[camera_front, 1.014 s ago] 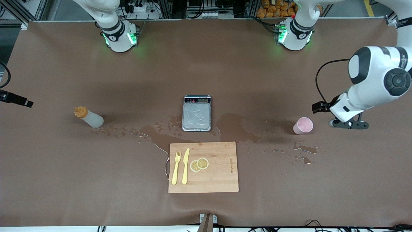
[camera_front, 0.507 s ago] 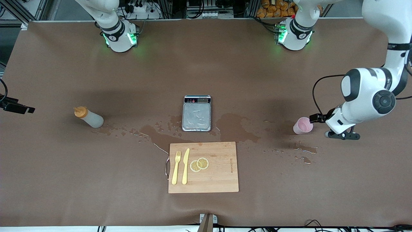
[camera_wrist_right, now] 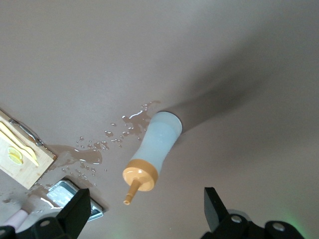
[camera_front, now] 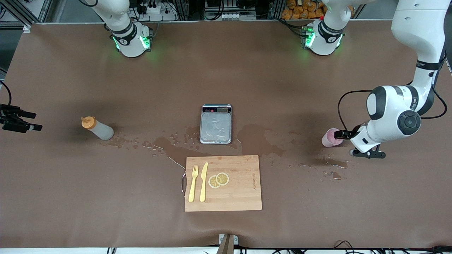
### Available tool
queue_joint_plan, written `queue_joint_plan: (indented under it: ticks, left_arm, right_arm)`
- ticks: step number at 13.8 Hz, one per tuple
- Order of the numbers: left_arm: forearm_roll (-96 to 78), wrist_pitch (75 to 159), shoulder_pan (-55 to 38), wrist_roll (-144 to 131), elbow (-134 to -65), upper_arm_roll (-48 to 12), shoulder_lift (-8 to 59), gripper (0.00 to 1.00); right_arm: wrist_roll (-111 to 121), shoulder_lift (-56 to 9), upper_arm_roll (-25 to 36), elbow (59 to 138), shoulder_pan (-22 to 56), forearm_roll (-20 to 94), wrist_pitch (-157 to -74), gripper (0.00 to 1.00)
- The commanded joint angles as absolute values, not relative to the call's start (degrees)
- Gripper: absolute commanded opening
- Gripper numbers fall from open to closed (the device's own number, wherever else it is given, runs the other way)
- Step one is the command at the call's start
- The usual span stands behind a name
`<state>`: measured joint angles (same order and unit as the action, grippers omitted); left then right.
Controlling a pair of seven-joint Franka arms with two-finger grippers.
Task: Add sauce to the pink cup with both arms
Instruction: 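Grasp the cup with the left gripper while the right gripper grasps the bottle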
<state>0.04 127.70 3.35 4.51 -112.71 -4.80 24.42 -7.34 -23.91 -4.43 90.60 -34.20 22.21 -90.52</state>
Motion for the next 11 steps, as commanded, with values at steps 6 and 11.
queue_joint_plan:
  ticks: [6, 11]
  left_arm:
    - [0.7, 128.15, 2.99, 3.25, -112.32, -5.1, 27.16, 0.0]
    - [0.62, 128.14, 2.81, 3.25, -112.15, -5.36, 26.9, 0.0]
  right_arm:
    - [-16.95, -36.54, -5.54, 87.11, -39.1, 32.06, -81.31, 1.0]
    - [-19.77, -42.27, -5.45, 86.84, -41.92, 38.22, -78.58, 1.0]
